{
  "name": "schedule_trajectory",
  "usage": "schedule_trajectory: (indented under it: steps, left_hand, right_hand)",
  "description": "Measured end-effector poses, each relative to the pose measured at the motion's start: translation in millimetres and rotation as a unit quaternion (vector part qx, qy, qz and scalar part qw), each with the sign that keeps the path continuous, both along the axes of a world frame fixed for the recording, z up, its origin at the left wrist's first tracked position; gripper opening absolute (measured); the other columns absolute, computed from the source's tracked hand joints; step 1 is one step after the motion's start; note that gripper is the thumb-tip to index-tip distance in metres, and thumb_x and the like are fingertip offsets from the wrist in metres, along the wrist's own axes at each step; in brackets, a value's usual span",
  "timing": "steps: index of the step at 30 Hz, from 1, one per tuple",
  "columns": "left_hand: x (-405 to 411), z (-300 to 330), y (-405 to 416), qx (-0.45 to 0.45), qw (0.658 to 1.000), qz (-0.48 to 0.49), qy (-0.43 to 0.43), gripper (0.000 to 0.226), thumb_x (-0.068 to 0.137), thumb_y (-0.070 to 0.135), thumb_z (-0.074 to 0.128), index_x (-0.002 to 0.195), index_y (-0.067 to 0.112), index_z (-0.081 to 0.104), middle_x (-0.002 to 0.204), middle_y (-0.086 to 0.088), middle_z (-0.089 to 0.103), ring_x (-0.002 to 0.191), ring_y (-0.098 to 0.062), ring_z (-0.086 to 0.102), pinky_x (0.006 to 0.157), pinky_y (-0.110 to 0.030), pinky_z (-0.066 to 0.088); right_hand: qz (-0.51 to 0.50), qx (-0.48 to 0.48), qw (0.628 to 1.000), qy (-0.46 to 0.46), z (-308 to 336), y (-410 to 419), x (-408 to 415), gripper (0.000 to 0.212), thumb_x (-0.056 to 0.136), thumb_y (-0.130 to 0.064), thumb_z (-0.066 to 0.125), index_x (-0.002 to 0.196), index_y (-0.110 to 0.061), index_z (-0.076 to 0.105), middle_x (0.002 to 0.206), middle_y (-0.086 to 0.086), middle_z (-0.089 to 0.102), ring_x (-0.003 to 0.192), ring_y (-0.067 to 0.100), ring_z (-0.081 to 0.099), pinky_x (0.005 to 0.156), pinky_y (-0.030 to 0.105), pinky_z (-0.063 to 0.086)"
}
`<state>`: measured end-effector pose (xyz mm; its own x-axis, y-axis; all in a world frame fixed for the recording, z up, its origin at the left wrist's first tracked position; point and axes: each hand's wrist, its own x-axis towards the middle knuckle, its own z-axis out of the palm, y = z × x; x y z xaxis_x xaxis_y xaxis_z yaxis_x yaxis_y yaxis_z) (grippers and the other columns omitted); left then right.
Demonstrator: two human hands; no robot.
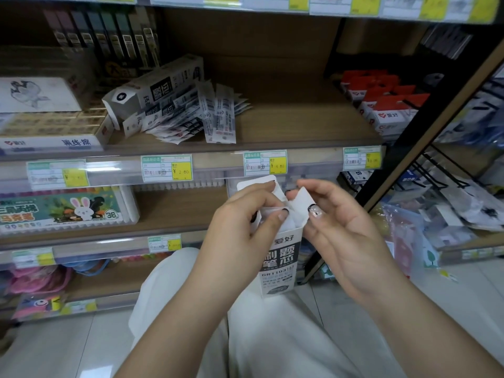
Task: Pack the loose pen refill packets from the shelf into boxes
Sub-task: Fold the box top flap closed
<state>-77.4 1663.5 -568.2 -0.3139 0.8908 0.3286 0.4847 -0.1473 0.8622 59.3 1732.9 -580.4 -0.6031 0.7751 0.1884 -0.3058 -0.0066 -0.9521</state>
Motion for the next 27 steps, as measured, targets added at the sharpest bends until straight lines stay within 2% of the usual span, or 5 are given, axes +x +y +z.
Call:
schedule_trajectory:
  steps: [8,11,15,18,27]
  left_hand:
    - [1.3,5.1,8.2,-0.018,0.992,-0.056,0.11,0.018,0.082,0.02,0.048,0.073,0.034,0.045,0.092,0.015,0.049,0.09,-0.006,0.051,0.073,-0.017,0.035]
    - [2.1,2.4,11.6,-0.01,0.993,-0.069,0.092,0.021,0.082,0.014,0.046,0.076,0.034,0.047,0.083,0.017,0.05,0.083,-0.002,0.048,0.071,-0.017,0.037]
    - [4.5,-4.0,10.7,-0.025,0.997,-0.062,0.045,0.021,0.086,0.018,0.04,0.097,0.011,0.056,0.104,0.015,0.053,0.101,0.013,0.046,0.083,-0.003,0.034]
    - [4.6,-2.7,6.2,-0.05,0.995,-0.057,-0.059,0.019,0.084,0.023,0.036,0.1,0.026,0.046,0.109,0.027,0.048,0.104,0.025,0.04,0.082,0.002,0.031]
    - [-1.2,-8.4,4.3,-0.02,0.976,-0.055,-0.21,0.031,0.077,0.043,0.036,0.102,0.036,0.053,0.114,0.017,0.061,0.113,-0.013,0.057,0.098,-0.049,0.044]
  right_hand:
    - [-0.032,0.16,0.982,-0.092,0.3,0.6,-0.9,0.035,0.082,-0.025,0.056,0.116,-0.026,0.063,0.113,-0.01,0.062,0.11,0.011,0.059,0.093,0.022,0.045]
    - [-0.058,0.211,0.969,-0.111,-3.0,-0.7,-3.9,0.034,0.084,-0.024,0.053,0.117,-0.024,0.062,0.112,-0.014,0.058,0.11,0.004,0.056,0.092,0.013,0.041]
    - [-0.1,0.224,0.965,-0.093,-10.5,-3.3,-10.8,0.037,0.085,-0.023,0.053,0.123,-0.023,0.056,0.115,-0.022,0.059,0.113,0.003,0.056,0.094,0.014,0.041]
    - [-0.136,0.255,0.952,-0.101,-14.9,-4.8,-15.5,0.036,0.087,-0.021,0.052,0.123,-0.023,0.054,0.117,-0.02,0.061,0.113,0.003,0.057,0.095,0.017,0.042]
    - [-0.143,0.33,0.923,-0.135,-13.4,-5.5,-20.2,0.028,0.09,-0.017,0.049,0.115,-0.013,0.061,0.117,-0.005,0.061,0.112,0.005,0.058,0.094,0.016,0.042]
